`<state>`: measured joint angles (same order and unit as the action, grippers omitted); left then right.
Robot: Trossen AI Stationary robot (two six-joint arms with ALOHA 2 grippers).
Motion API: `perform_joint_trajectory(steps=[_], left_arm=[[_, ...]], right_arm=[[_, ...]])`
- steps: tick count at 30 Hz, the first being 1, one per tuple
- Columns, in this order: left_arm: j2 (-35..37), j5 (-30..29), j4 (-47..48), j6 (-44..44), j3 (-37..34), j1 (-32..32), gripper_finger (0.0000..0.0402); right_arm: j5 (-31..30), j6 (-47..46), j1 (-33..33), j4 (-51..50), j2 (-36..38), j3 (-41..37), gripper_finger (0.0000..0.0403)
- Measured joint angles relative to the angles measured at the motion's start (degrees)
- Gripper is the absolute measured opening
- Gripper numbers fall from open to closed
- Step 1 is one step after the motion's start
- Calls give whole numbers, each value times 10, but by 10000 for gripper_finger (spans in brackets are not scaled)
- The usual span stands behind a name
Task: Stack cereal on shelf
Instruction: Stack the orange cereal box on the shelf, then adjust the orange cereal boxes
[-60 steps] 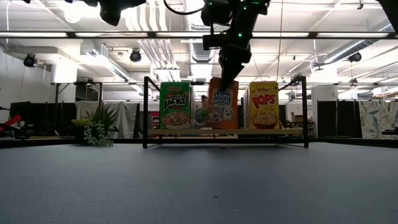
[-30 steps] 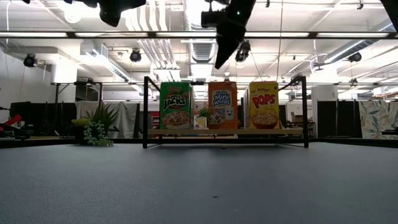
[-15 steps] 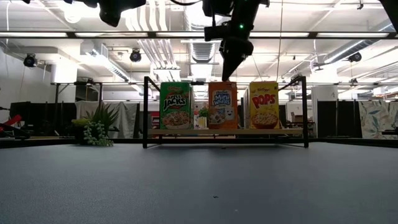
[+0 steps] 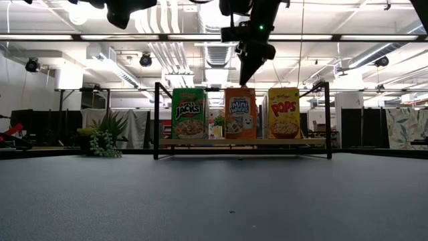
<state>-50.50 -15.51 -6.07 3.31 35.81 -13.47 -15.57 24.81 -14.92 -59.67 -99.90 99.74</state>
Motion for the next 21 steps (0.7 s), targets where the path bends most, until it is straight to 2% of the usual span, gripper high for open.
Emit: perform_joint_trajectory(steps=[6,12,21], left_arm=[[0,0,1,0,0,0,150],[0,0,2,0,0,0,150],[0,0,4,0,0,0,150]], right_arm=[[39,-23,5,0,4,4,13],[-24,-32,-7,50,4,4,13],[-12,-27,-59,78,-10,3,13]])
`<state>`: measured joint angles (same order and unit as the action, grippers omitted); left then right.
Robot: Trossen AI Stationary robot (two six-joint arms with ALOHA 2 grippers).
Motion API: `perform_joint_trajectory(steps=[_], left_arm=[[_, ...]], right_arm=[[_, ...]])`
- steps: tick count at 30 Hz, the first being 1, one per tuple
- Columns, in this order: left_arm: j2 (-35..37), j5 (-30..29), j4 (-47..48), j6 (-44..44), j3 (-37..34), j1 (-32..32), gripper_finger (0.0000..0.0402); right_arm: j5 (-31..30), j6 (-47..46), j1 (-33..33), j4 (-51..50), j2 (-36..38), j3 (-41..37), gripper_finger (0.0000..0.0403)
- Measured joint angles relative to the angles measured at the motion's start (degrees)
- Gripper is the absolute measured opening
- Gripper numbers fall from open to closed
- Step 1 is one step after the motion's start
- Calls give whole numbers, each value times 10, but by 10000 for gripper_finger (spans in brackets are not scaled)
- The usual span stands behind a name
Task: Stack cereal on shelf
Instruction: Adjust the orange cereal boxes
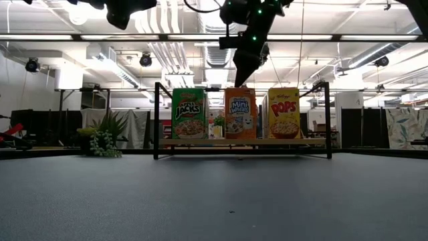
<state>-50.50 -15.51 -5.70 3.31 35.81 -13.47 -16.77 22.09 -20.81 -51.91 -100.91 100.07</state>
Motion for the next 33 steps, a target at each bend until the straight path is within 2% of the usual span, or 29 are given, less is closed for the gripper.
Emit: perform_joint_trajectory(steps=[10,23,33], left_arm=[[0,0,3,0,0,0,150],[0,0,3,0,0,0,150],[0,0,2,0,0,0,150]], right_arm=[[8,0,-2,7,-16,0,13],[2,12,-3,12,-2,0,13],[2,33,-65,48,-1,0,13]])
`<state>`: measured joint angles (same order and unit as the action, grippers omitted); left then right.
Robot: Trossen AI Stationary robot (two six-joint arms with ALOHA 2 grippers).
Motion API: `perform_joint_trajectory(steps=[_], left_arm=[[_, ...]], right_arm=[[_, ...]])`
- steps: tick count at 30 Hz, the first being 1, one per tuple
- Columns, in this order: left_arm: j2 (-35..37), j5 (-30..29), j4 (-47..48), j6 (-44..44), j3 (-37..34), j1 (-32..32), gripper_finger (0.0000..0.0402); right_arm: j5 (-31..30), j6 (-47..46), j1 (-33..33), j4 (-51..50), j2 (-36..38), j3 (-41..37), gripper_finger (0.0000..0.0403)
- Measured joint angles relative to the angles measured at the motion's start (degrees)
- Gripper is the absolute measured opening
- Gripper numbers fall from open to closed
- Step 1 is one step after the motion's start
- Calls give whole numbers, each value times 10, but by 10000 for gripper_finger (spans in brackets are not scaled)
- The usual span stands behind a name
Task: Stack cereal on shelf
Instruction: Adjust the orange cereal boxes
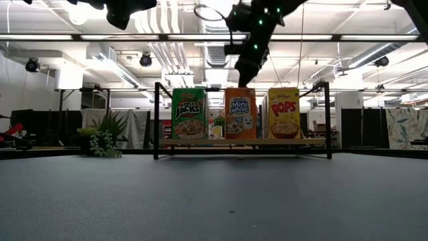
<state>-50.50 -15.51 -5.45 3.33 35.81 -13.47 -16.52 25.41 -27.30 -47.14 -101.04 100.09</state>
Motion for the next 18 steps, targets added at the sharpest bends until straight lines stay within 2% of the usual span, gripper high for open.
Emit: perform_joint_trajectory(steps=[2,6,18], left_arm=[[0,0,0,0,0,0,150],[0,0,0,0,0,0,150],[0,0,0,0,0,0,150]], right_arm=[[13,-1,-18,-2,-8,0,13],[76,-13,-42,-1,-20,0,13],[80,-18,-36,15,-28,0,13]])
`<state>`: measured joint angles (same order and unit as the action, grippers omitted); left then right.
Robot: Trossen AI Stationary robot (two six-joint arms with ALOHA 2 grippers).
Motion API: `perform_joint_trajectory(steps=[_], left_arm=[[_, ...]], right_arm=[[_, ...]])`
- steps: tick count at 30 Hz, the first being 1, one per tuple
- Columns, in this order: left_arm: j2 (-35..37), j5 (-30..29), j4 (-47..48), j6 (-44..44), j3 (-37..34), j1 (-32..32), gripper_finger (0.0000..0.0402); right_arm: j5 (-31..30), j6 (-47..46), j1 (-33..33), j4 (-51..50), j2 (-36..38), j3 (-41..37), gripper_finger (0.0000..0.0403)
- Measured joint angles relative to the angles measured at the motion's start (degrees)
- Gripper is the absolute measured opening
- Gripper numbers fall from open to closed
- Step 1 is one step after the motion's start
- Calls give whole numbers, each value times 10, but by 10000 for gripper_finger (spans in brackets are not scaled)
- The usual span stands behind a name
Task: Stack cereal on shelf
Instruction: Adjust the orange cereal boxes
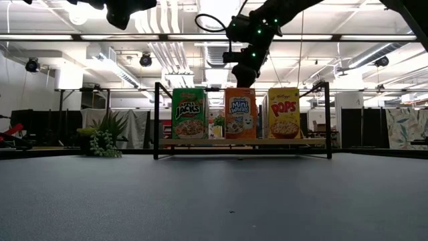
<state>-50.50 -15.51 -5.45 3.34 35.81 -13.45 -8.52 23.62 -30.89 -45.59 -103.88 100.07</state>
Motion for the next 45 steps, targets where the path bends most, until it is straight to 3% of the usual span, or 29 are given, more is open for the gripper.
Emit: perform_joint_trajectory(steps=[18,34,45], left_arm=[[0,0,0,0,0,0,150],[0,0,5,4,0,0,150],[0,0,5,4,0,0,150]], right_arm=[[-5,49,0,-17,1,13,13],[-4,31,-10,50,-32,18,13],[0,78,-10,31,-31,18,13]])
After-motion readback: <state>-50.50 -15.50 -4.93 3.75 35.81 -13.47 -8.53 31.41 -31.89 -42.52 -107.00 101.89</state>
